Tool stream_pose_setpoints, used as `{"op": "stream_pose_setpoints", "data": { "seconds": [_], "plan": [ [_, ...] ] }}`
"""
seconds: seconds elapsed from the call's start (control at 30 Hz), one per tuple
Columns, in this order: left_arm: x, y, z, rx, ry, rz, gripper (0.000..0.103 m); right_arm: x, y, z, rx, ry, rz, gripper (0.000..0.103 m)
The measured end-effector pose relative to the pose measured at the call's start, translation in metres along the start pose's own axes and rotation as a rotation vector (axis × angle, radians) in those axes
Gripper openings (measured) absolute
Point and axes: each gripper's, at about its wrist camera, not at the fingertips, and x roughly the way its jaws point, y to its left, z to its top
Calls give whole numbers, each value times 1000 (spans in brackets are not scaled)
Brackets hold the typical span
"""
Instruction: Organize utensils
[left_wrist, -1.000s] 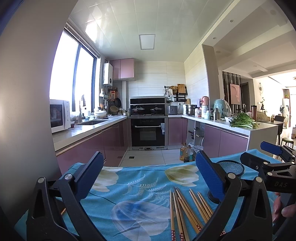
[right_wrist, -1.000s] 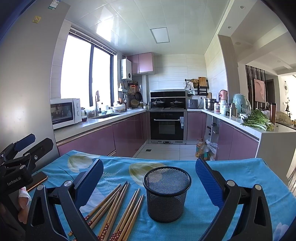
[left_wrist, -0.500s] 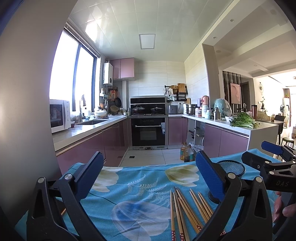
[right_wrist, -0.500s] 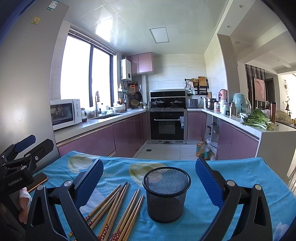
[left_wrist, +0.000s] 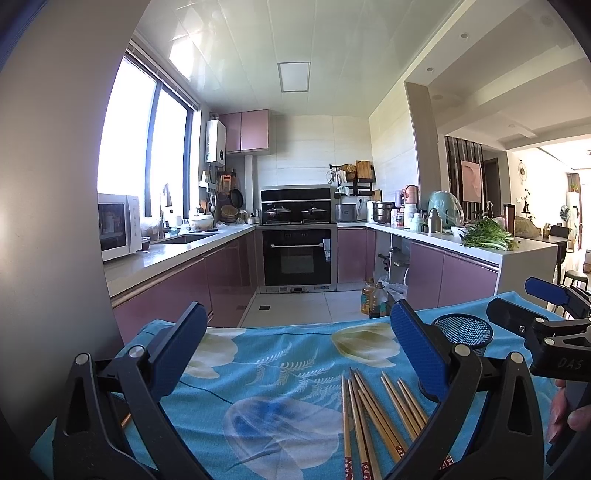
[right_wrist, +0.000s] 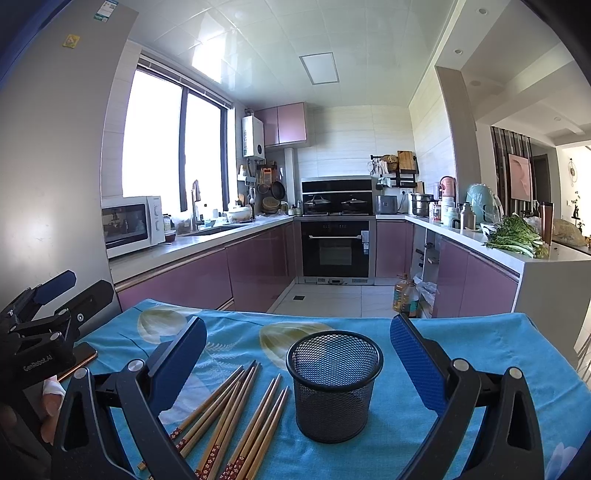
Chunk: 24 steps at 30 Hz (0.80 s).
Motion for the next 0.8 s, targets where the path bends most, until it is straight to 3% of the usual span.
{"op": "stream_pose_setpoints", "data": {
  "seconds": [0.8],
  "plan": [
    [2,0,-1,4,14,-2,98,-1,-5,-2,10,4,3,96]
  ]
}}
